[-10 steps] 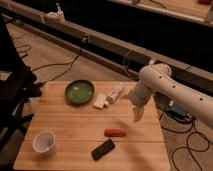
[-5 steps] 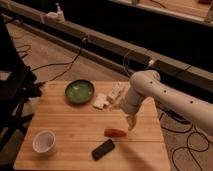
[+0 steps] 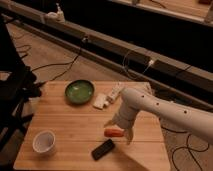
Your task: Place the eraser in the ceramic cup
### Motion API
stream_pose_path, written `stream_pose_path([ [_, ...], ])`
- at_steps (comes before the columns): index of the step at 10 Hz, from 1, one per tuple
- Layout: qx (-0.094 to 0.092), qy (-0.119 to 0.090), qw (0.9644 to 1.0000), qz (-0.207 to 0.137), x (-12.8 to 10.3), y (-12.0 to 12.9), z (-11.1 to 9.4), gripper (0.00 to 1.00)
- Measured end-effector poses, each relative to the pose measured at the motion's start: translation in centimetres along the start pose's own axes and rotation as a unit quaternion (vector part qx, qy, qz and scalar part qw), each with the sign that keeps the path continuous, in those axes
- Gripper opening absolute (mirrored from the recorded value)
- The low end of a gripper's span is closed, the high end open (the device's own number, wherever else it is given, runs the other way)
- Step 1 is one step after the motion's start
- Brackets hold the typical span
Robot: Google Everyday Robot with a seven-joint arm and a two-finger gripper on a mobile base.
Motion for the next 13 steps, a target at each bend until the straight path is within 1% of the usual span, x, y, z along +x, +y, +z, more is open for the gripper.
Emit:
stream_pose_path([
  [2, 0.000, 0.001, 1.0000, 0.001, 0.1, 0.0, -0.1, 0.80],
  [3, 0.001, 0.005, 1.0000, 0.004, 0.6, -0.1, -0.2, 0.80],
  [4, -0.003, 0.008, 1.0000, 0.003, 0.9, -0.2, -0.1, 0.80],
  [6, -0.016, 0.007, 0.9998, -0.004, 0.9, -0.5, 1.0, 0.80],
  [9, -0.033, -0.014, 0.9993, -0.014, 0.0, -0.7, 3.8, 0.80],
  [11, -0.043, -0.032, 0.9980, -0.034, -1.0, -1.0, 5.8, 0.80],
  [13, -0.050, -0.052, 0.9963, -0.046, -1.7, -1.1, 7.6, 0.80],
])
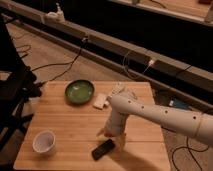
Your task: Place the eraser in the ceramic cup
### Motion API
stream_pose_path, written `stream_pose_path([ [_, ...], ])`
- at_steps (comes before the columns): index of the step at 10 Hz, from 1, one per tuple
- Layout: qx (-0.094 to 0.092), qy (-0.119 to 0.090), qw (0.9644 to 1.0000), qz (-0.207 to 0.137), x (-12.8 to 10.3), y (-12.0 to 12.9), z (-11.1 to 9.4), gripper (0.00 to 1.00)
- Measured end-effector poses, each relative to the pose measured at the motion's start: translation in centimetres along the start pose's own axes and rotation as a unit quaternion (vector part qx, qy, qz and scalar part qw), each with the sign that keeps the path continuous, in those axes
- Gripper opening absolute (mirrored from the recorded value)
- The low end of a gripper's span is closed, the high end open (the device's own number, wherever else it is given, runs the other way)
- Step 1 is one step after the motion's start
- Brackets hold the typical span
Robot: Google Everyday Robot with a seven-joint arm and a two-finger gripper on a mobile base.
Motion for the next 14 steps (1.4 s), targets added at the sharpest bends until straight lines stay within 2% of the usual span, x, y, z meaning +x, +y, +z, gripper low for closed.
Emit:
stream_pose_path([
  [2, -0.008, -0.018, 0.9998, -0.001, 0.2, 0.2, 1.5, 0.80],
  [5, -0.014, -0.035, 0.9993, 0.005, 1.5, 0.4, 2.9, 0.78],
  [6, -0.013, -0.041, 0.9991, 0.006, 1.7, 0.3, 3.2, 0.73],
  [9, -0.008, -0.051, 0.9987, -0.003, 1.8, -0.2, 3.6, 0.41],
  [12, -0.002, -0.048, 0.9988, -0.006, 1.9, -0.5, 3.1, 0.13],
  [13, 0.012, -0.050, 0.9987, -0.008, 1.6, -1.1, 2.0, 0.04],
  [14, 0.028, -0.050, 0.9983, -0.013, 1.2, -1.9, 0.6, 0.00],
])
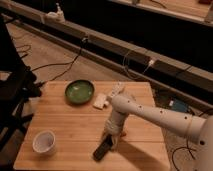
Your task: Place the eraser in the ceramic cup
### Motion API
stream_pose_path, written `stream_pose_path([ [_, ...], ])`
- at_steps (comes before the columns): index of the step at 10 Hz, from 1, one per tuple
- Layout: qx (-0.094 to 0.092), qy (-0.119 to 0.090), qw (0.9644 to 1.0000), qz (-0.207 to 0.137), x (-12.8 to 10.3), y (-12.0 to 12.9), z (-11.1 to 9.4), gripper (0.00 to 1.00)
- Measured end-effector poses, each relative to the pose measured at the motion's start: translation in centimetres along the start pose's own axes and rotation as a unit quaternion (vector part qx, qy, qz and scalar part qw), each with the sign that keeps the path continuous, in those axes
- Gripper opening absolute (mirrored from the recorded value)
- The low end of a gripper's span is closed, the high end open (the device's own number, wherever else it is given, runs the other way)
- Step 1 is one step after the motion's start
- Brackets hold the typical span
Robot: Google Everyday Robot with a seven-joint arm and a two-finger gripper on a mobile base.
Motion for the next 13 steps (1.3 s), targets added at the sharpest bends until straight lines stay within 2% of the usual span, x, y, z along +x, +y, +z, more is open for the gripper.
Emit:
stream_pose_path([
  [2, 0.025, 0.007, 0.9995, -0.016, -1.1, -2.1, -3.0, 0.00],
  [4, 0.042, 0.025, 0.9982, -0.036, -1.9, -4.5, -5.8, 0.00],
  [5, 0.048, 0.040, 0.9965, -0.055, -2.6, -6.6, -7.5, 0.00],
  [8, 0.063, 0.068, 0.9907, -0.100, -5.3, -12.1, -11.0, 0.00],
  [13, 0.062, 0.069, 0.9911, -0.096, -5.1, -11.9, -11.1, 0.00],
])
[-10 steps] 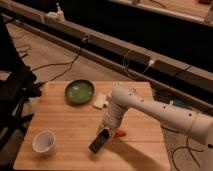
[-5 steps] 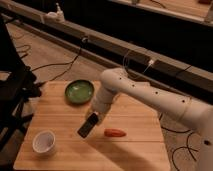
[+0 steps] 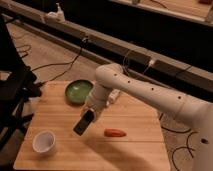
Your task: Place the eraser in the ceramic cup
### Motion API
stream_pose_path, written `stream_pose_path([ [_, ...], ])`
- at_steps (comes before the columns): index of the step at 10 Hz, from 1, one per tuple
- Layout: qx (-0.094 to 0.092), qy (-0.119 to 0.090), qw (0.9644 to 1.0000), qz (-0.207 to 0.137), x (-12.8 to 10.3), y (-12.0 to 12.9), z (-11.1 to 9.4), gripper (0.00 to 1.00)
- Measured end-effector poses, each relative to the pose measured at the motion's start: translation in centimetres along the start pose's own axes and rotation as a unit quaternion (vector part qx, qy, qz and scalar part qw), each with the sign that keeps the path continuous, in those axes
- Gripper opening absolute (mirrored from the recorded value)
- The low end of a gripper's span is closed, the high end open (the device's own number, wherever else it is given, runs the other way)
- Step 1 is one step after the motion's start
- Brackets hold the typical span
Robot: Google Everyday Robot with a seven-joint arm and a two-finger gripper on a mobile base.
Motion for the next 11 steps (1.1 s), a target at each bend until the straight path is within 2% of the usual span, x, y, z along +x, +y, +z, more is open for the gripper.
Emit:
stream_pose_path([
  [2, -0.001, 0.004, 1.0000, 0.000, 0.1, -0.2, 0.0, 0.00],
  [3, 0.000, 0.017, 0.9999, -0.002, 0.4, -0.6, -0.7, 0.00],
  [5, 0.003, 0.041, 0.9988, -0.028, 0.0, -3.4, -1.7, 0.00],
  [6, 0.002, 0.043, 0.9982, -0.041, -0.6, -4.6, -1.6, 0.00],
  [7, -0.001, 0.040, 0.9975, -0.058, -1.6, -6.0, -1.3, 0.00],
  [9, -0.018, 0.019, 0.9950, -0.096, -4.2, -8.5, 0.2, 0.00],
  [11, -0.030, -0.011, 0.9886, -0.147, -7.7, -11.8, 2.4, 0.00],
])
